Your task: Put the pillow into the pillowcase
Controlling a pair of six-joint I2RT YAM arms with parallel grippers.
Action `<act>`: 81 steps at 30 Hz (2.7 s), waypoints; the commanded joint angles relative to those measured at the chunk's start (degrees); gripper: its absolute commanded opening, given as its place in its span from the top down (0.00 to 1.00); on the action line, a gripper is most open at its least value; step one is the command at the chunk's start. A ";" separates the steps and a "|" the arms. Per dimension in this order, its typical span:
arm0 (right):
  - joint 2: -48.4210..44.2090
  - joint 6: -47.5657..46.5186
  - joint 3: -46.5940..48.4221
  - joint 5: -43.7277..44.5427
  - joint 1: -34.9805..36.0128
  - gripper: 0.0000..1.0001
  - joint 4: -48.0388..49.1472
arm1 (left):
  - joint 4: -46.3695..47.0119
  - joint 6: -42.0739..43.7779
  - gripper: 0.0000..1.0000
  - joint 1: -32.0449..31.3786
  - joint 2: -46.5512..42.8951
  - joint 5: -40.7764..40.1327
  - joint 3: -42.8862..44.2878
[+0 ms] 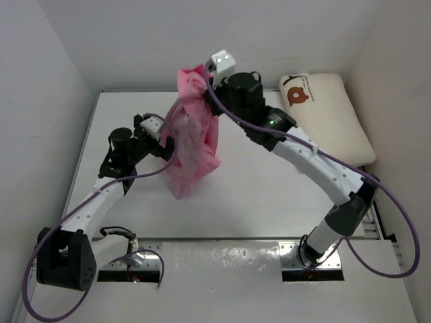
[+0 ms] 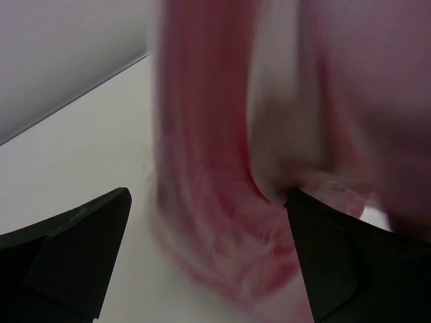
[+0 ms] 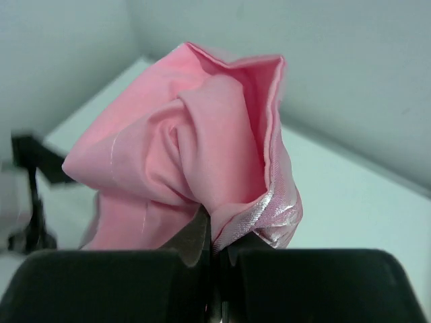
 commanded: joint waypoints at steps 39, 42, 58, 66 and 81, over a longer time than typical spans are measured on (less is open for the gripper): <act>-8.24 11.18 -27.35 19.85 -35.22 0.01 -13.24 | 7.41 0.75 0.01 -25.10 37.39 -29.31 18.59; -4.21 9.25 -28.32 16.97 -37.95 0.01 -10.70 | 6.88 1.98 0.25 -25.01 42.50 -28.80 22.29; 20.44 5.40 -17.50 18.81 -38.77 1.00 -9.57 | -10.82 -5.75 1.00 -8.27 36.71 0.26 43.62; -3.20 -6.60 -42.78 0.18 -21.89 1.00 0.02 | -33.46 3.99 1.00 7.05 30.83 21.65 50.80; -11.13 0.18 -30.43 -3.58 -21.35 0.01 5.09 | -56.19 32.10 1.00 5.57 24.32 34.49 59.03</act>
